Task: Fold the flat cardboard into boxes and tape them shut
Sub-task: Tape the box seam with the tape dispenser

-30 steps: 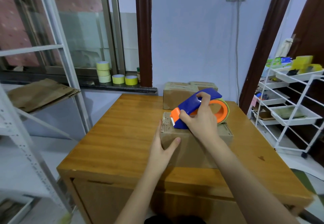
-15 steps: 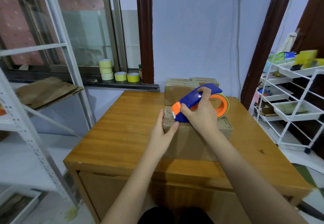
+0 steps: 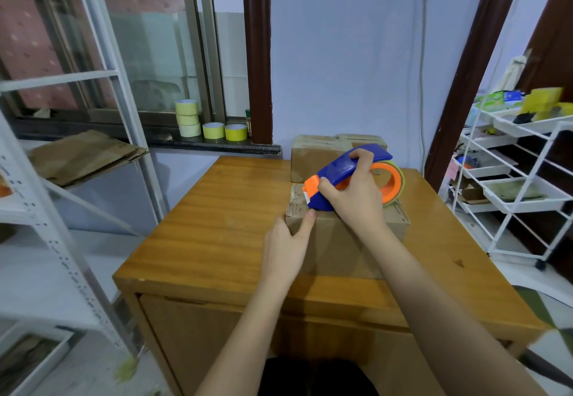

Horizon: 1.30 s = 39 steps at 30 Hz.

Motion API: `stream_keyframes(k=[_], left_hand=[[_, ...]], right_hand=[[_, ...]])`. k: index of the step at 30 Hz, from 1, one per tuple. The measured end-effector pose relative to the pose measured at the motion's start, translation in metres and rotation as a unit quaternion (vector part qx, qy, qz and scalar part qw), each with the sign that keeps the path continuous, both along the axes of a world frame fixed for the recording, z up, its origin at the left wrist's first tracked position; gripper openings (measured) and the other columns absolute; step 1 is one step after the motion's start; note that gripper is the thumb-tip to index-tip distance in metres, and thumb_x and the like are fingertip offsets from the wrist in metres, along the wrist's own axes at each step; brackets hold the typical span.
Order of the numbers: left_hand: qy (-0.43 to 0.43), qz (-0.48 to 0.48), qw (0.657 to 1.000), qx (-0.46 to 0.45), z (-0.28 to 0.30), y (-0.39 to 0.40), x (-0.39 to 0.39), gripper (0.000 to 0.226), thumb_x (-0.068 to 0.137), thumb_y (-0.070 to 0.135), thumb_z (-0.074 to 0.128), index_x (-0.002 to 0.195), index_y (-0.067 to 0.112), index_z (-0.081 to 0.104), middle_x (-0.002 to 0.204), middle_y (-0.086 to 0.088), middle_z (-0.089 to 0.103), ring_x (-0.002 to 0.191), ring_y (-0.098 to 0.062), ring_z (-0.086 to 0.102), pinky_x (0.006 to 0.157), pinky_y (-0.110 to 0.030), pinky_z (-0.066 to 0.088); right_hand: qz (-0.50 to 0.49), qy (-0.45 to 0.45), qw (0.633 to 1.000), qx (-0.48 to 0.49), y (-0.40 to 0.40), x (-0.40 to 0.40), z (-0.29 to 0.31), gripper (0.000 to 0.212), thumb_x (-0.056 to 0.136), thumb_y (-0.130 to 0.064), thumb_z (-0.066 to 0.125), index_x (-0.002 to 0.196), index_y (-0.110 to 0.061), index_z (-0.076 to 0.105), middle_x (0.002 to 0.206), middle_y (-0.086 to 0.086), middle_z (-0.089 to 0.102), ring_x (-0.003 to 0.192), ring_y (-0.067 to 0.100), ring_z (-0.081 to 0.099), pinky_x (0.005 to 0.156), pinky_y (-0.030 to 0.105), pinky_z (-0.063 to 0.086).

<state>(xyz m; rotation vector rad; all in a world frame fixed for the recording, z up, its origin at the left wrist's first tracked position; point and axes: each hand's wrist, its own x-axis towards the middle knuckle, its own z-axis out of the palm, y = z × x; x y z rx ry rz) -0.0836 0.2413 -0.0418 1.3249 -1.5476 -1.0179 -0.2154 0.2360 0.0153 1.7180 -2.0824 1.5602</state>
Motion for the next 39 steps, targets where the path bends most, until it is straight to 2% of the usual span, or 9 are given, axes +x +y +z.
stream_keyframes(k=[4, 6, 12, 15, 17, 20, 23, 30, 39], left_hand=[[0.026, -0.045, 0.998, 0.025, 0.008, -0.012, 0.004, 0.079, 0.083, 0.058, 0.058, 0.148, 0.022, 0.03, 0.145, 0.003, 0.045, 0.128, -0.018, 0.045, 0.106, -0.04, 0.04], [0.073, -0.08, 0.994, 0.012, 0.015, -0.015, 0.002, 0.079, 0.089, 0.039, 0.061, 0.152, 0.023, 0.016, 0.146, 0.005, 0.04, 0.13, -0.011, 0.041, 0.104, -0.029, 0.036], [0.16, -0.081, 0.981, 0.075, 0.001, -0.019, -0.003, 0.069, 0.085, 0.045, 0.064, 0.145, 0.024, 0.037, 0.133, 0.001, 0.055, 0.119, -0.015, 0.054, 0.095, -0.029, 0.044], [0.094, -0.103, 0.986, 0.091, 0.001, -0.017, 0.005, 0.068, 0.08, 0.061, 0.06, 0.132, 0.018, 0.054, 0.121, -0.001, 0.065, 0.108, -0.015, 0.062, 0.084, -0.028, 0.05], [-0.065, -0.082, 0.994, -0.021, 0.008, -0.02, 0.01, 0.083, 0.083, 0.064, 0.055, 0.147, 0.016, 0.034, 0.148, 0.002, 0.041, 0.136, -0.015, 0.039, 0.111, -0.036, 0.034], [-0.319, -0.065, 0.909, -0.26, 0.024, -0.025, 0.012, 0.069, 0.097, 0.052, 0.036, 0.152, 0.014, 0.017, 0.159, 0.0, 0.017, 0.147, -0.012, 0.01, 0.118, -0.029, 0.006], [-0.433, -0.086, 0.847, -0.297, 0.026, -0.029, 0.012, 0.072, 0.097, 0.059, 0.016, 0.152, 0.014, 0.02, 0.157, -0.002, 0.023, 0.146, -0.012, 0.014, 0.119, -0.029, 0.006], [-0.533, -0.07, 0.788, -0.298, 0.032, -0.025, 0.012, 0.071, 0.098, 0.056, 0.011, 0.15, 0.01, 0.025, 0.156, -0.006, 0.025, 0.146, -0.018, 0.015, 0.119, -0.032, 0.003], [-0.557, -0.063, 0.78, -0.278, 0.034, -0.019, 0.011, 0.068, 0.099, 0.055, 0.01, 0.151, 0.013, 0.025, 0.158, -0.003, 0.02, 0.146, -0.025, 0.016, 0.12, -0.035, 0.002]], right_hand=[[0.006, 0.0, 1.0, -0.002, 0.001, 0.001, 0.0, 0.058, 0.081, -0.033, 0.07, 0.123, -0.017, 0.032, 0.088, -0.001, 0.058, 0.072, 0.015, 0.056, 0.051, 0.019, 0.033], [0.006, -0.003, 1.0, -0.001, 0.001, 0.0, -0.001, 0.059, 0.081, -0.033, 0.069, 0.123, -0.017, 0.032, 0.089, -0.002, 0.058, 0.073, 0.015, 0.057, 0.051, 0.019, 0.034], [0.007, -0.006, 1.0, -0.008, -0.002, -0.001, -0.002, 0.06, 0.08, -0.035, 0.069, 0.123, -0.018, 0.032, 0.093, 0.0, 0.06, 0.076, 0.016, 0.058, 0.052, 0.017, 0.033], [0.009, -0.003, 1.0, -0.013, 0.0, 0.0, -0.002, 0.059, 0.08, -0.034, 0.069, 0.122, -0.018, 0.032, 0.091, -0.001, 0.059, 0.074, 0.016, 0.058, 0.052, 0.018, 0.034], [0.01, -0.003, 1.0, -0.012, 0.001, 0.0, -0.001, 0.059, 0.08, -0.033, 0.069, 0.122, -0.018, 0.032, 0.089, -0.002, 0.057, 0.074, 0.016, 0.058, 0.053, 0.02, 0.038], [0.011, -0.004, 1.0, -0.017, 0.001, 0.0, -0.001, 0.059, 0.08, -0.033, 0.07, 0.122, -0.019, 0.031, 0.091, -0.004, 0.055, 0.075, 0.015, 0.058, 0.058, 0.024, 0.046], [0.013, -0.005, 1.0, -0.017, 0.002, 0.0, -0.001, 0.06, 0.08, -0.034, 0.071, 0.123, -0.02, 0.031, 0.092, -0.004, 0.055, 0.077, 0.015, 0.059, 0.062, 0.026, 0.049], [0.044, -0.005, 0.999, -0.01, 0.002, -0.005, 0.004, 0.056, 0.081, -0.026, 0.068, 0.121, -0.015, 0.03, 0.086, 0.001, 0.057, 0.072, 0.02, 0.058, 0.057, 0.028, 0.041], [0.012, -0.006, 1.0, -0.027, 0.025, -0.058, 0.014, 0.056, 0.08, -0.023, 0.069, 0.12, -0.014, 0.03, 0.08, -0.004, 0.054, 0.077, 0.025, 0.061, 0.07, 0.045, 0.051]])
